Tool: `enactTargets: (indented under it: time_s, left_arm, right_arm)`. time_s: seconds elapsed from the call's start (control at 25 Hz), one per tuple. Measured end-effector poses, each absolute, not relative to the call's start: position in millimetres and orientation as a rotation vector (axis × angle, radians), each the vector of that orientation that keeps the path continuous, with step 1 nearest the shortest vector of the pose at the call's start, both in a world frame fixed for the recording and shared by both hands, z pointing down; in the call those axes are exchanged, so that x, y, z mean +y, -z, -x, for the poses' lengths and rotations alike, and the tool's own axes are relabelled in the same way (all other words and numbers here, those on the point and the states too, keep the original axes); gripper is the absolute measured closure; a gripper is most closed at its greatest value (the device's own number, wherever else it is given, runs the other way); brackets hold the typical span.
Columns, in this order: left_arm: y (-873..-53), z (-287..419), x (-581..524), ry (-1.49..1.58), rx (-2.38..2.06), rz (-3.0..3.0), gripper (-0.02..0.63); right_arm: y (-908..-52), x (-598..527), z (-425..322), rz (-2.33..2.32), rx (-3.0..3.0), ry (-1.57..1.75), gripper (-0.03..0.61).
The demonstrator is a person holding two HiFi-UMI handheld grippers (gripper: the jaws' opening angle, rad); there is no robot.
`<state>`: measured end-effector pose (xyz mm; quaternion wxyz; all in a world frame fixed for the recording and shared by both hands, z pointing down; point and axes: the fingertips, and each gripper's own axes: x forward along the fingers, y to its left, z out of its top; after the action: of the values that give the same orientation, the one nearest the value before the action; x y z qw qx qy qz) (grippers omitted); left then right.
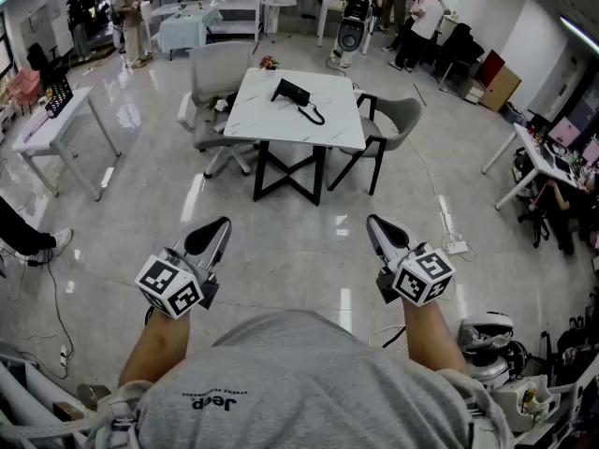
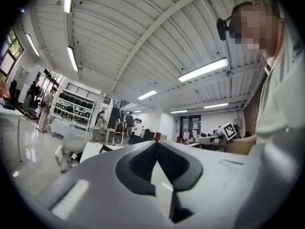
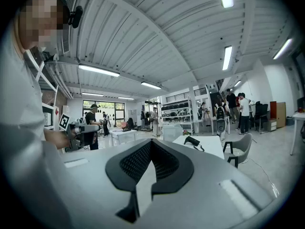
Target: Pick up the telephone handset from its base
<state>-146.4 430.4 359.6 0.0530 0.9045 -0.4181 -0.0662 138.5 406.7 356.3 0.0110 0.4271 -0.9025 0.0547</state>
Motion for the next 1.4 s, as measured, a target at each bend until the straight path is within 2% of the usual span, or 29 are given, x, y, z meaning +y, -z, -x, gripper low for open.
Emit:
enactTargets:
  time_s: [0.6, 1.0, 1.12, 1.16, 1.24, 1.4]
  left_arm:
    - [-358.1, 121.9, 436.9, 0.212, -1.289, -2.734, 0.554]
    - [-348.7, 81.7, 436.9, 0.218, -1.317, -2.733, 0.554]
    - [-351.1, 59.1, 441.1, 0.223, -1.312, -2.720, 0.554]
    - [-352.3, 51.1, 442.9, 0.222, -1.312, -2.715, 0.554]
    - [-354.5, 36.5, 445.6, 0.215, -1.318, -2.706, 0.554]
    - [-358.1, 11.4, 449.2, 0.192, -1.320, -2.700, 0.554]
  right_arm:
    - [-350.6, 413.5, -169.4, -1.352, -2.810, -0.122, 0.575]
    - [-334.7, 413.2, -206.2, -1.320, -2.870, -0.065, 0.563]
    - [-333.8, 417.4, -217.4, -1.234, -2.927, -0.097, 0.339]
    - [-333.4, 418.5, -221.8, -1.215, -2.938, -0.093, 0.283]
    - [-332.7, 419.0, -231.0, -1.191, -2.949, -0.076, 0.223]
    - [-330.1, 417.9, -246.9, -1.157, -2.971, -0.051, 0.205]
